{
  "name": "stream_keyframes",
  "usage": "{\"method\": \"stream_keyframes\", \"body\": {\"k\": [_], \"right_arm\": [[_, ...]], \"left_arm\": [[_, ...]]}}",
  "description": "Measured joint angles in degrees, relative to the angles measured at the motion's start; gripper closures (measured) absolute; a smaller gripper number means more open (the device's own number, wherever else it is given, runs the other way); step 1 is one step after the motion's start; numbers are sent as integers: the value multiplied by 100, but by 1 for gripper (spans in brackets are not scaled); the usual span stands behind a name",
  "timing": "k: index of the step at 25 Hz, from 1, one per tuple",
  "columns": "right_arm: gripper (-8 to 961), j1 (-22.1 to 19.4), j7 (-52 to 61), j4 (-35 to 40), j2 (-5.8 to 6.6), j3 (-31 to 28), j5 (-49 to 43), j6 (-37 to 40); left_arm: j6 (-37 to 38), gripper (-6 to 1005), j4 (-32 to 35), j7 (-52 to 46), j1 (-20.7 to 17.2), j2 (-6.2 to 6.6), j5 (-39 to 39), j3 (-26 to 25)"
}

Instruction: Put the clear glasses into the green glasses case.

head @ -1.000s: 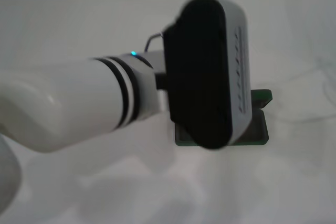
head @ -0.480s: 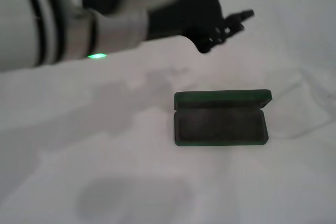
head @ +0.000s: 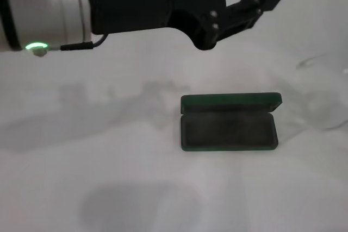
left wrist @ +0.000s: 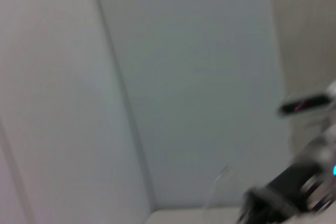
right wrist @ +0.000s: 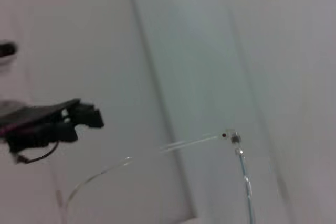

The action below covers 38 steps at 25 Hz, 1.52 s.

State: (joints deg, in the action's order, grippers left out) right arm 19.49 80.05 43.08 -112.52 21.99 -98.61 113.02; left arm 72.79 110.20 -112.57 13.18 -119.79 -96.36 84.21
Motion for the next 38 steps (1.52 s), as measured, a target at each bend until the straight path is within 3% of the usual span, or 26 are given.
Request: {"method": "stream_keyframes", "body": {"k": [7, 10, 20, 38], "right_arm": [[872, 469, -279, -160, -276, 1139, -4, -412], [872, 672, -350, -316, -321, 1496, 78, -493], [871, 1283, -819, -1202, -332, 1667, 201, -253], [871, 1402, -1042, -1406, -343, 1846, 450, 115]], "left_arm": [[710, 662, -736, 77, 162, 0, 1007, -214], [870, 663, -1035, 194, 189, 0, 1314, -241], [1298, 664, -1685, 548, 193, 0, 1805, -294], [1725, 666, -2941, 706, 771, 0, 2117, -539]]}}
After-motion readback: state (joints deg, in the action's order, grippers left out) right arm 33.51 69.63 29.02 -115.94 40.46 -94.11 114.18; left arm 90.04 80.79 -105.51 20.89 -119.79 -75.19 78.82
